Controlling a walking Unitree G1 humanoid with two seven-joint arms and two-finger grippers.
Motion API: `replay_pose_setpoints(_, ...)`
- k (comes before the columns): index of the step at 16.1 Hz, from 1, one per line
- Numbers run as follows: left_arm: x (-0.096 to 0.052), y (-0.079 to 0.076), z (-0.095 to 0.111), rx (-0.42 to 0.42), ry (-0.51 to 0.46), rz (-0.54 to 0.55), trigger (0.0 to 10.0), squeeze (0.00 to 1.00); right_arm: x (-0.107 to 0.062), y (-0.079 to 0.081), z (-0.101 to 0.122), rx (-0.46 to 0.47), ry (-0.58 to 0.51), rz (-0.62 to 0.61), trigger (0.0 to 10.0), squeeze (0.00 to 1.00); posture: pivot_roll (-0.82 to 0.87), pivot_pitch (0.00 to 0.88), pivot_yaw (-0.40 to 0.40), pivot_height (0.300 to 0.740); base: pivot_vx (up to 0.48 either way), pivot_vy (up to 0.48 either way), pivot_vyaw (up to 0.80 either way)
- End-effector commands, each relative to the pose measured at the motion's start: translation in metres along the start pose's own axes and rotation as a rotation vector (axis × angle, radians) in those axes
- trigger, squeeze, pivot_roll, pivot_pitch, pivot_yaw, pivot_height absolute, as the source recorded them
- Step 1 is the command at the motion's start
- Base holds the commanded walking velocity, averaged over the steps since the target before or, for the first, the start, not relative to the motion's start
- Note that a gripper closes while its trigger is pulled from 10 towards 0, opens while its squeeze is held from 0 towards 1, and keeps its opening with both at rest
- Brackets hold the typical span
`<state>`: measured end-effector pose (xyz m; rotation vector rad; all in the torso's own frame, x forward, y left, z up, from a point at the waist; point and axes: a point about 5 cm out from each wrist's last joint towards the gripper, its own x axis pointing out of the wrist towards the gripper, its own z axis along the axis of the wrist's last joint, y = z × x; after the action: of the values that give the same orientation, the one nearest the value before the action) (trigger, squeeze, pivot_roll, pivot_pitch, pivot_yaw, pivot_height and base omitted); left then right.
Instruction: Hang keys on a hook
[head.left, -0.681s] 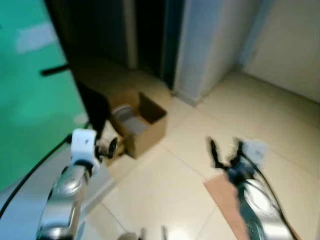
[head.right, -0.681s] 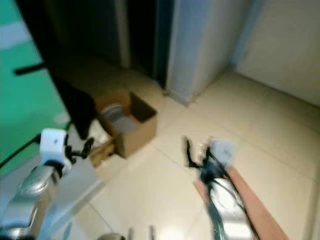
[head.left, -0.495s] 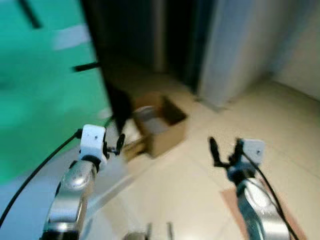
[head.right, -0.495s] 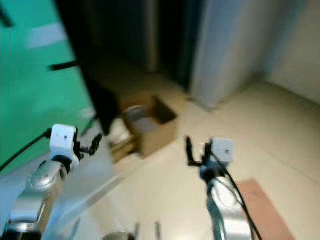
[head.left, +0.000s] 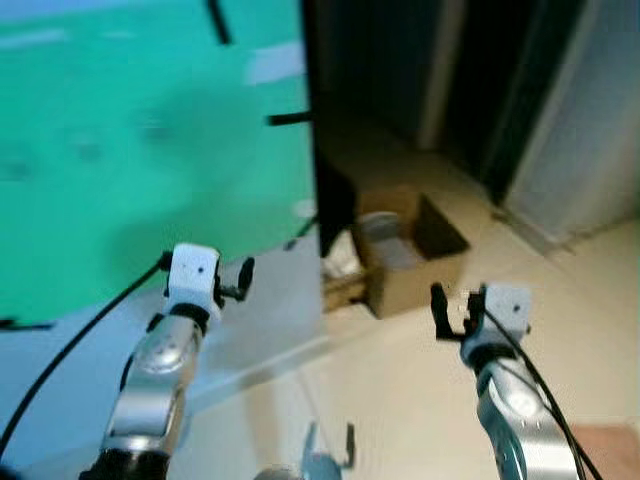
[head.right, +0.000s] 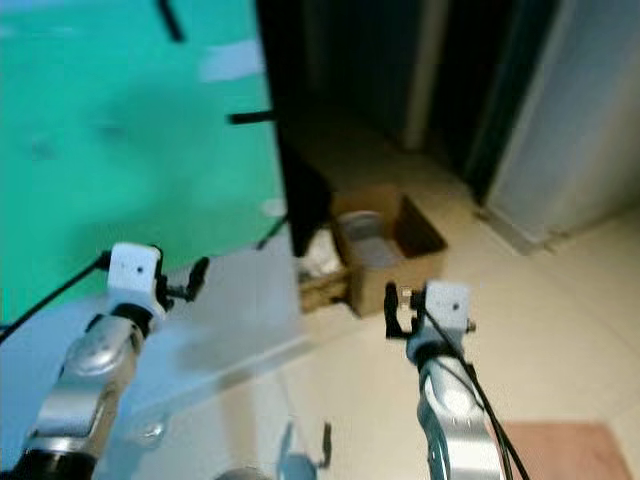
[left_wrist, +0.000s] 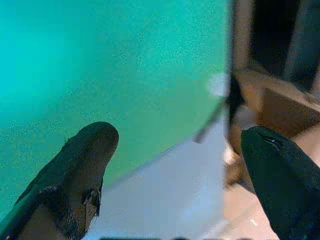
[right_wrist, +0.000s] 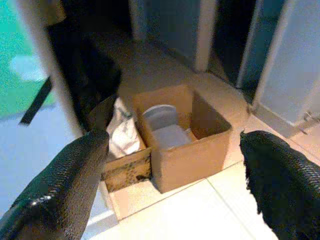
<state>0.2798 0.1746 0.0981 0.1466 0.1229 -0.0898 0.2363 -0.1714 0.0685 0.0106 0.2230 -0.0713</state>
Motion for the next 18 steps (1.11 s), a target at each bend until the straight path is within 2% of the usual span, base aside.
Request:
replay_pose_setpoints(1, 0.002, 0.009, -0.003, 0.003, -0.005, 0.096, 10.0, 1.0, 0.0, 0.006, 0.003, 0.003, -0.007, 0.024, 10.0, 1.0, -0.08, 0.0, 0.064, 0.74, 0.0, 0.0, 0.8)
replay_pose_setpoints(4, -0.001, 0.009, -0.003, 0.005, -0.015, 0.088, 10.0, 1.0, 0.005, 0.008, 0.003, 0.003, 0.002, 0.039, 10.0, 1.0, -0.06, 0.0, 0.042, 0.74, 0.0, 0.0, 0.8)
replay_pose_setpoints(5, -0.002, 0.008, -0.003, 0.027, -0.012, 0.051, 10.0, 1.0, 0.007, 0.009, 0.005, 0.06, -0.002, 0.041, 10.0, 1.0, -0.06, 0.0, 0.042, 0.74, 0.0, 0.0, 0.8)
replay_pose_setpoints(6, -0.003, 0.008, -0.004, 0.061, -0.021, 0.06, 10.0, 1.0, 0.009, 0.011, 0.008, 0.117, -0.01, 0.054, 10.0, 1.0, -0.04, 0.0, 0.014, 0.74, 0.0, 0.0, 0.8)
replay_pose_setpoints(7, -0.005, 0.008, -0.005, 0.149, -0.054, 0.104, 10.0, 1.0, 0.011, 0.013, 0.011, 0.083, -0.018, 0.073, 10.0, 1.0, -0.03, 0.0, 0.0, 0.74, 0.0, 0.0, 0.8)
replay_pose_setpoints(8, -0.005, 0.008, -0.005, 0.165, -0.056, 0.101, 10.0, 1.0, 0.012, 0.014, 0.012, 0.071, -0.021, 0.087, 10.0, 1.0, -0.03, 0.0, 0.0, 0.74, 0.0, 0.0, 0.8)
replay_pose_setpoints(10, -0.004, 0.012, -0.002, 0.164, -0.068, 0.137, 10.0, 1.0, 0.015, 0.018, 0.014, 0.061, -0.021, 0.119, 10.0, 1.0, -0.01, 0.0, -0.023, 0.74, 0.0, 0.0, 0.8)
replay_pose_setpoints(11, -0.003, 0.022, 0.006, 0.19, -0.09, 0.192, 10.0, 1.0, 0.018, 0.014, 0.016, 0.085, -0.022, 0.084, 10.0, 1.0, -0.01, 0.0, -0.034, 0.74, 0.0, 0.0, 0.8)
replay_pose_setpoints(12, -0.003, 0.027, 0.008, 0.171, -0.094, 0.224, 10.0, 1.0, 0.019, 0.011, 0.014, 0.097, 0.006, 0.058, 10.0, 1.0, 0.0, 0.0, -0.035, 0.74, 0.0, 0.0, 0.8)
replay_pose_setpoints(13, -0.003, 0.028, 0.006, 0.154, -0.08, 0.227, 10.0, 1.0, 0.02, 0.011, 0.013, 0.127, 0.026, 0.069, 10.0, 1.0, 0.0, 0.0, -0.035, 0.74, 0.0, 0.0, 0.8)
replay_pose_setpoints(14, -0.004, 0.026, 0.002, 0.116, -0.046, 0.166, 10.0, 1.0, 0.021, 0.011, 0.012, 0.169, 0.053, 0.064, 10.0, 1.0, 0.0, 0.0, -0.038, 0.74, 0.0, 0.0, 0.79)
replay_pose_setpoints(15, -0.006, 0.023, 0.002, 0.1, -0.044, 0.142, 10.0, 0.85, 0.022, 0.01, 0.014, 0.141, 0.037, 0.061, 10.0, 1.0, 0.0, 0.0, -0.039, 0.74, 0.0, 0.0, 0.78)
replay_pose_setpoints(16, -0.006, 0.021, 0.002, 0.098, -0.027, 0.145, 10.0, 0.75, 0.021, 0.009, 0.017, 0.043, -0.006, 0.077, 10.0, 1.0, 0.0, 0.0, -0.042, 0.74, 0.0, 0.0, 0.78)
replay_pose_setpoints(18, -0.005, 0.013, 0.003, 0.127, -0.038, 0.112, 10.0, 0.73, 0.021, 0.01, 0.017, 0.046, -0.02, 0.078, 10.0, 1.0, 0.0, 0.0, -0.047, 0.74, 0.0, 0.0, 0.79)
